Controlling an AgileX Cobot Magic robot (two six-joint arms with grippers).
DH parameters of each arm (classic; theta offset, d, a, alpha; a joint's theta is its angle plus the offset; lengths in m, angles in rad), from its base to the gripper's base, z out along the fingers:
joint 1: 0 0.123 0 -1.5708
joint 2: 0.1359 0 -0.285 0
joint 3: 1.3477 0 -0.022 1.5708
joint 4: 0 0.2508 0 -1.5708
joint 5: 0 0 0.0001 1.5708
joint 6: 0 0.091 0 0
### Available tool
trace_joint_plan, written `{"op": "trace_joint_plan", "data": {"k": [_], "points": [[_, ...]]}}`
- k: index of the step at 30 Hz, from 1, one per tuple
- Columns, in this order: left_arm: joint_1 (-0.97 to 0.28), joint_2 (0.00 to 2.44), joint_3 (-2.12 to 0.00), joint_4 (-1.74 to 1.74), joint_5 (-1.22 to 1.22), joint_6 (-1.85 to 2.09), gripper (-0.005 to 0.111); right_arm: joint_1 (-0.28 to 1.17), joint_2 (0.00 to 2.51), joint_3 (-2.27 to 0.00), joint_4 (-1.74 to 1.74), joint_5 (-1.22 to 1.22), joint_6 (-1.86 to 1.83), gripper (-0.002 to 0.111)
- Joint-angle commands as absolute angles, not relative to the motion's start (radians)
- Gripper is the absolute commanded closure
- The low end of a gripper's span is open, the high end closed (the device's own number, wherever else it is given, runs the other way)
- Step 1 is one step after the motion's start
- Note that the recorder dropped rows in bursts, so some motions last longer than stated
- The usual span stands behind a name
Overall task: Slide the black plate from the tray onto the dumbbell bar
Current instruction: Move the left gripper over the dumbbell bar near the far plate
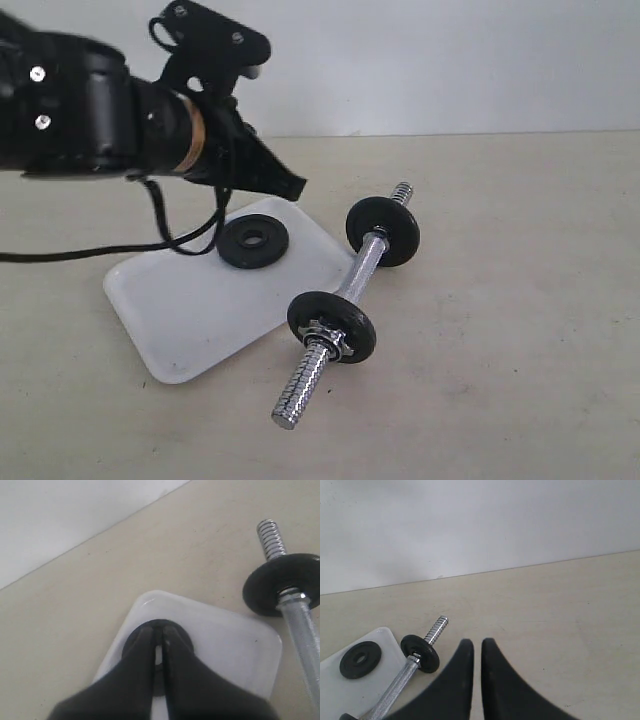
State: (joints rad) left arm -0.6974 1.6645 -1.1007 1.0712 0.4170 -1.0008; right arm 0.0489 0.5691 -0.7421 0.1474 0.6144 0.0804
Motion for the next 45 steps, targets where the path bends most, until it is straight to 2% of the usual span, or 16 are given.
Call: {"op": "trace_joint_plan", "data": {"k": [1,4,9,11,16,22,32,45], "points": [[-0.719,1.724,-1.268,0.823,0.462,-0.785,0.102,0.049,0.57,-0.748,0.148,0.614,0.076,0.104],[-0.719,1.784,-1.371,0.796,0.525,-0.729,0.102,0.049,0.57,-0.737,0.148,0.622,0.076,0.104],[-0.731,1.938,-1.621,0.487,0.805,-0.332,0.102,0.049,0.57,-0.69,0.15,0.624,0.076,0.104],[-0.731,1.984,-1.678,0.418,0.773,-0.309,0.102,0.049,0.57,-0.672,0.152,0.626,0.076,0.104],[-0.731,2.05,-1.684,0.399,0.715,-0.319,0.102,0.049,0.57,-0.668,0.15,0.662,0.068,0.104],[-0.731,2.172,-1.768,0.269,0.899,-0.225,0.102,0.049,0.57,-0.668,0.148,0.654,0.068,0.104],[-0.731,2.183,-1.832,0.076,0.775,-0.185,0.102,0.049,0.57,-0.668,0.148,0.654,0.065,0.104],[-0.731,2.227,-1.845,0.064,0.75,-0.171,0.102,0.049,0.57,-0.668,0.148,0.66,0.042,0.104]]}}
